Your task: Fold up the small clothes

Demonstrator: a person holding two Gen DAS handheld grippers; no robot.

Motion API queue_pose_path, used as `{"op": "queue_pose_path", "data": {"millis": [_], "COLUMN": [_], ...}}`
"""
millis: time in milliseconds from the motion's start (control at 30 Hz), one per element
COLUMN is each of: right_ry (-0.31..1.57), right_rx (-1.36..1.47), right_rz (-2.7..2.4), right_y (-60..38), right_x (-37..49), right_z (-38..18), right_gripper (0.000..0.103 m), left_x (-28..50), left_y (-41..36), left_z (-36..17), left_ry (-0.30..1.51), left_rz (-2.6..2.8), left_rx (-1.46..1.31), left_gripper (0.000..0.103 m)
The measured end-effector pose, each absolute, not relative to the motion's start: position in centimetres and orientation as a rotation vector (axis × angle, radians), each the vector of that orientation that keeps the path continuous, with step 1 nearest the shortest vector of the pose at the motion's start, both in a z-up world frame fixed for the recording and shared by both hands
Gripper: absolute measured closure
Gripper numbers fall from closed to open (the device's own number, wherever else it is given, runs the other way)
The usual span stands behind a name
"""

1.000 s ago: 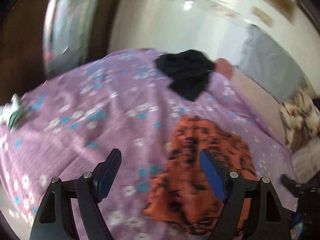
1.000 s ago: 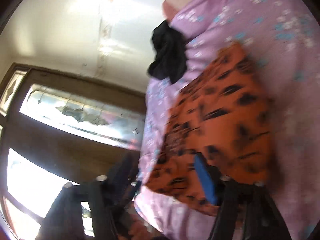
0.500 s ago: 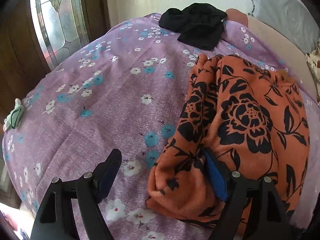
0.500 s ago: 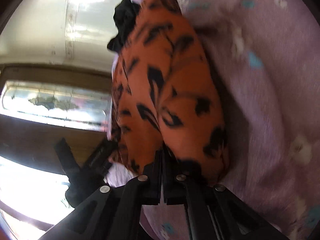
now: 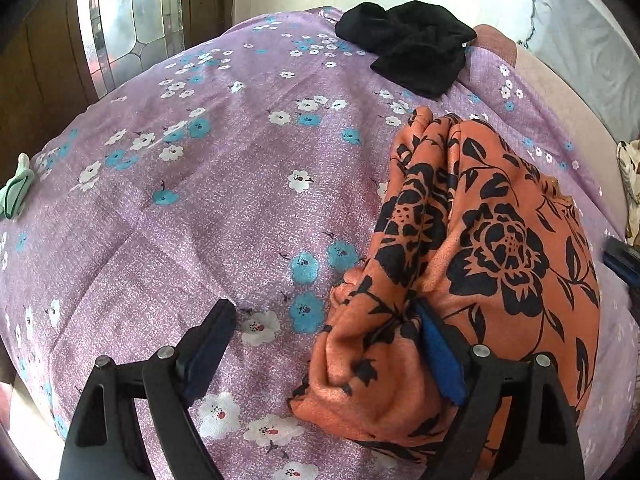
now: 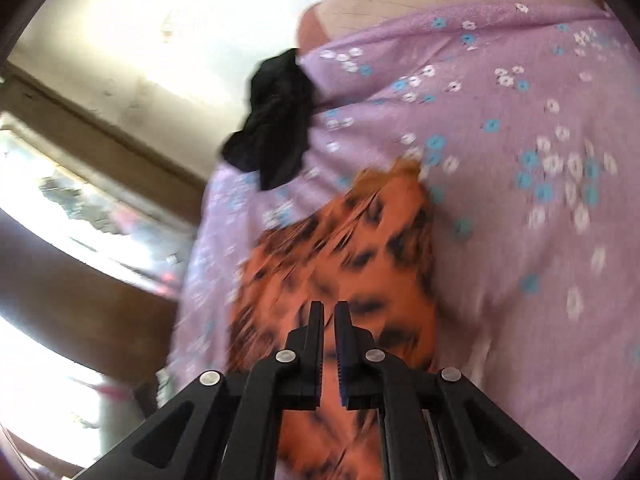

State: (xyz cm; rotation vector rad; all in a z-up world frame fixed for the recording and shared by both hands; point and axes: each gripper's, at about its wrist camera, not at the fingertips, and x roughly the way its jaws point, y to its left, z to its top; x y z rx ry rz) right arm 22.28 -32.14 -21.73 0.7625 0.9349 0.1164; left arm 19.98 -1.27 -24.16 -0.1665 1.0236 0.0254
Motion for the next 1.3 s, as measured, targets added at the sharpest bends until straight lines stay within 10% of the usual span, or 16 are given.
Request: {"op": "queue_pose_path", "data": {"millis": [700, 1300], "right_ry": [1.074, 1.002], "right_rx": [0.681, 0.602], "right_rz": [0.184, 0.229], "right_y": [-21.6, -24.3], "right_x": [33.7, 24.4], "right_z": [-27.5, -24.3], "right_gripper": [0.098, 0.095], "left_x": [19.6, 19.5], "left_y": [-2.1, -2.2], "left_z": [-23.9, -23.8], "left_ry": [1.014, 1.007], "left_rz": [0.057, 0.074], "left_rx": [-0.143, -0.141], "left_gripper": [0.011, 0.01]}}
